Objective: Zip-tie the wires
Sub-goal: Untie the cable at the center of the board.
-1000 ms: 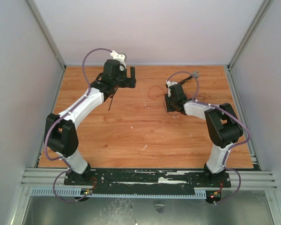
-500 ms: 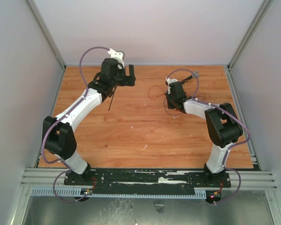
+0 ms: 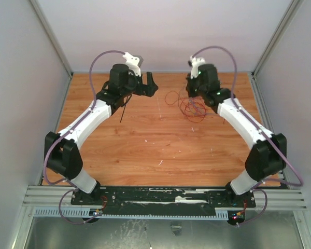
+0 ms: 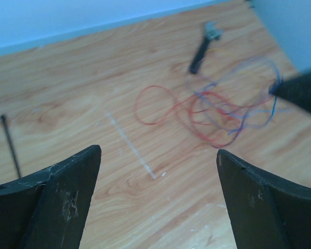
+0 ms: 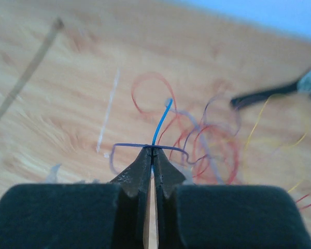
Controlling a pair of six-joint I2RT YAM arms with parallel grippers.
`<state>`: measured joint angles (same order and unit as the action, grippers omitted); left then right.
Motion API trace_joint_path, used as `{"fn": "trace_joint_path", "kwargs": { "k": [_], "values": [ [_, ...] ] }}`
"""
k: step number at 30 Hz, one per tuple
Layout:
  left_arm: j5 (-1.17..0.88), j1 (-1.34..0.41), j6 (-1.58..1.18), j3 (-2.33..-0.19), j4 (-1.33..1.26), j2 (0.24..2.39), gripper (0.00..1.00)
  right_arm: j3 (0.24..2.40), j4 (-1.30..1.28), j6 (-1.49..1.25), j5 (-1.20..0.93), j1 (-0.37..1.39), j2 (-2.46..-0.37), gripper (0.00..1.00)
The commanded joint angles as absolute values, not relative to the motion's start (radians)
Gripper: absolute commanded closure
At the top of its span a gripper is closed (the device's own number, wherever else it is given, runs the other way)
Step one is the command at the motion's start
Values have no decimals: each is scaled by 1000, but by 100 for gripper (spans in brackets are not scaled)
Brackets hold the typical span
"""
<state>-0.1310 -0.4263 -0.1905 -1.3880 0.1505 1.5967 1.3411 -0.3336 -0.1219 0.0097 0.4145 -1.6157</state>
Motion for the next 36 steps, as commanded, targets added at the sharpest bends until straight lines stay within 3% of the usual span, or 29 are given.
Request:
{"fn": "trace_joint_path", "kwargs": {
  "k": [1,5,10,21,28,36],
  "values": [
    [-346,-437,-175,-1302,-106,1470,1,1557,-427,-77,17,418,-1529,100],
    [-403,-437,-226,-1172,-331,1385,1,1735,-467,-44,7,419,-1541,100],
    [-434,-438,-257,-1187,-349,1370,1,1884,-540,-38,-53,419,-1564,100],
    [-446,-439,-305,-1160,-377,1421,2,1927,-523,-25,-44,419,-1523,100],
    [-346,-466,-356,-1018,-763,1467,2,1995,-445,-62,-170,418,-1512,100],
    [-382,-540,-299,-1125,-905,1677,2,1945,-416,-104,-266,418,-1430,100]
  ]
}}
